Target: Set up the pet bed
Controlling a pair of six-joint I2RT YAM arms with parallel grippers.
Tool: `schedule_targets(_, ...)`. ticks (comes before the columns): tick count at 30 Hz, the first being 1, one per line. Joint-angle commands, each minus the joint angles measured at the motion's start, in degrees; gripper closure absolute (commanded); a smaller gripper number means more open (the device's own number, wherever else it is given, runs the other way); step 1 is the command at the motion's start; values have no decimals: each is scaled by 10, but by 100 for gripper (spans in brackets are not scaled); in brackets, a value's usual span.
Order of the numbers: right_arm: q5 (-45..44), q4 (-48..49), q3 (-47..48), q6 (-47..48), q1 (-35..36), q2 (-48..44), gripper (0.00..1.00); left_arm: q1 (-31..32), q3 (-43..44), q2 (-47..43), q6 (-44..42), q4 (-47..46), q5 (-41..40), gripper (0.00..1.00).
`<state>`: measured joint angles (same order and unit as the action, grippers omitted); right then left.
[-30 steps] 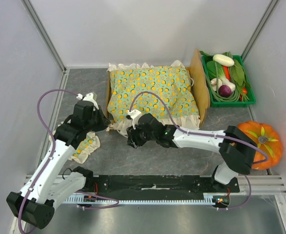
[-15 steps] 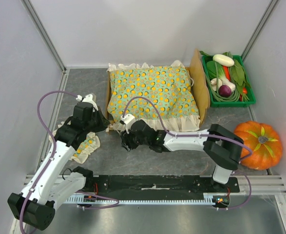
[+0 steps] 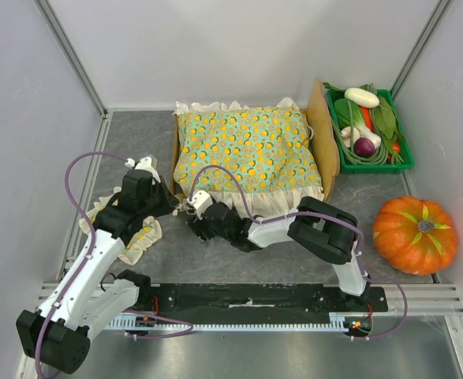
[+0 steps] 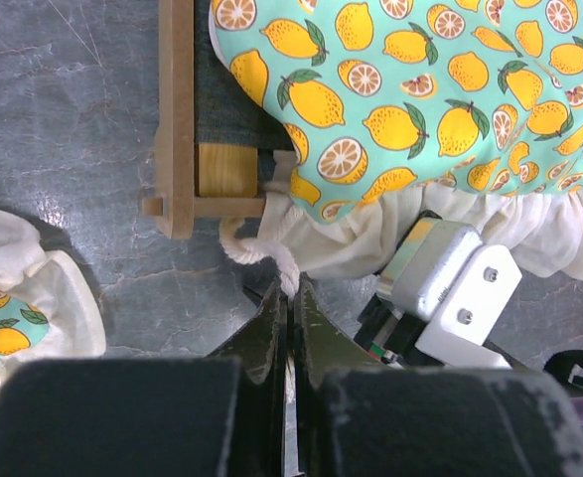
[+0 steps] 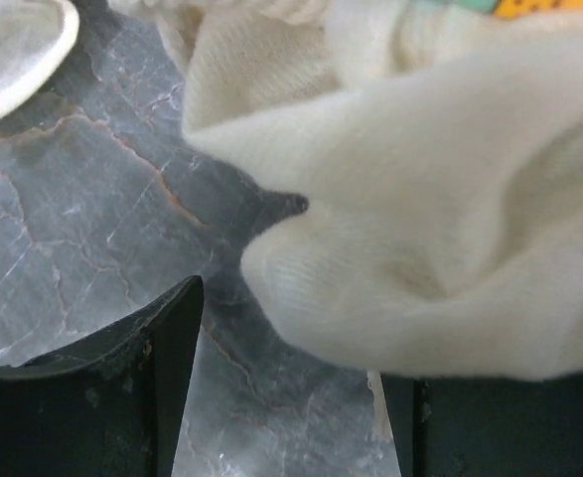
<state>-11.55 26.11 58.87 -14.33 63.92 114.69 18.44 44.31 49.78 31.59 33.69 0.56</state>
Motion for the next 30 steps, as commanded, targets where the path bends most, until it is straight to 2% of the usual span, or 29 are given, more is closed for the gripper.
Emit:
schedule_targets(1,-50,68,24,54,0,26,26,-4,-5,-21,-14,-12,16,98)
schedule_targets(3,-48,120,-18,60,2,3,26,-4,-12,-27,-11,-9,19,98)
schedule_targets(5,-24,137,-45,55,4,-35,25,-3,-12,-28,-11,-7,18,98)
schedule_targets(8,-32,161,-73,52,10,-68,24,-3,-12,-28,-8,-6,18,98)
schedule_targets(15,-49,165,-51,68,10,-49,18,-5,-5,-16,-14,-10,26,98)
schedule_targets(19,-47,160,-11,64,6,-3,17,-5,-7,-17,-10,-18,37,98)
schedule_targets(30,-119,324,35,66,-9,123,16,-5,-22,-26,-7,-4,60,98)
